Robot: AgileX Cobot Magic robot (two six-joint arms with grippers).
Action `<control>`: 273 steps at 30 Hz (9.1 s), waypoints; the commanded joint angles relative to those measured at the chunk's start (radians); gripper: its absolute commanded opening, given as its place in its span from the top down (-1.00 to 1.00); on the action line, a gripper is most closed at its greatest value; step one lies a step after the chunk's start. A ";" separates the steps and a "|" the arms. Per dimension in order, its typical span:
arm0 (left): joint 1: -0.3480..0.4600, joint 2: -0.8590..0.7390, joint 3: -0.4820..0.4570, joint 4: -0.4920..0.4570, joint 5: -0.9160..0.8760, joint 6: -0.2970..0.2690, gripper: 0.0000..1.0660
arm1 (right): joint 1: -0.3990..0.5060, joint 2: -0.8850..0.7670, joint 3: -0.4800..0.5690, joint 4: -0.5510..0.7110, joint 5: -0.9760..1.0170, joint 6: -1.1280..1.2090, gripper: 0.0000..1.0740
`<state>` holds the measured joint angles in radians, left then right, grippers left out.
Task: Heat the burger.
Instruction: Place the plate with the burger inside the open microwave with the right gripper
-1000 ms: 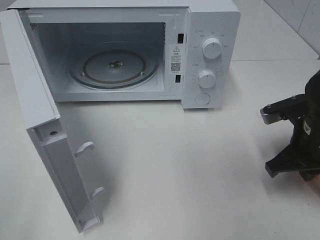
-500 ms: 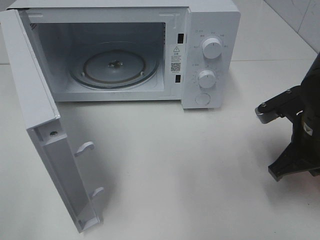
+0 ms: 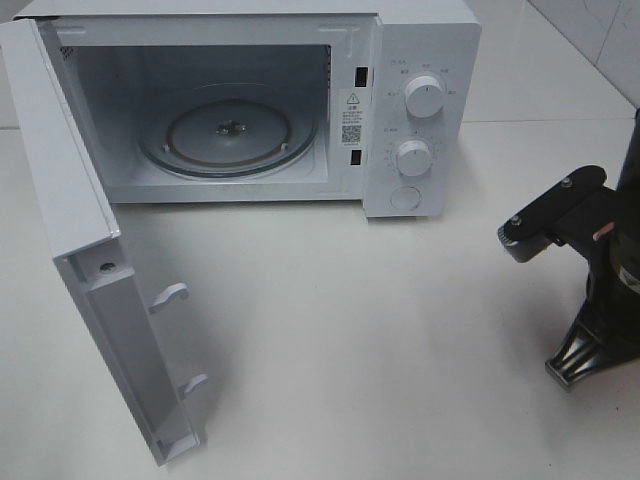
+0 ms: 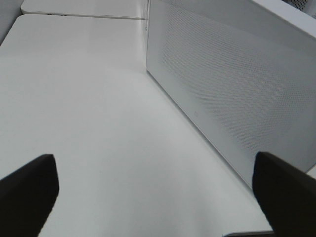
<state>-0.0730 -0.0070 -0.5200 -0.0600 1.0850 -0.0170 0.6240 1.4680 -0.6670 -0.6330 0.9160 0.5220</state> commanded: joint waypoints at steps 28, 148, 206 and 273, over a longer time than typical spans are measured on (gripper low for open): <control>-0.003 -0.017 0.003 0.003 -0.013 -0.005 -0.87 | 0.451 -0.220 0.155 -0.126 0.080 0.041 1.00; -0.003 -0.017 0.003 0.003 -0.013 -0.005 -0.87 | 0.172 0.069 -0.171 0.301 -0.616 -1.718 1.00; -0.003 -0.017 0.003 0.003 -0.013 -0.005 -0.87 | 0.170 0.613 -0.842 0.259 -0.477 -1.505 1.00; -0.003 -0.017 0.003 0.004 -0.013 -0.005 -0.87 | 0.103 0.922 -1.281 0.203 -0.477 -1.338 0.25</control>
<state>-0.0730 -0.0070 -0.5200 -0.0590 1.0850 -0.0170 0.7280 2.4070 -1.9380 -0.4400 0.4320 -0.8140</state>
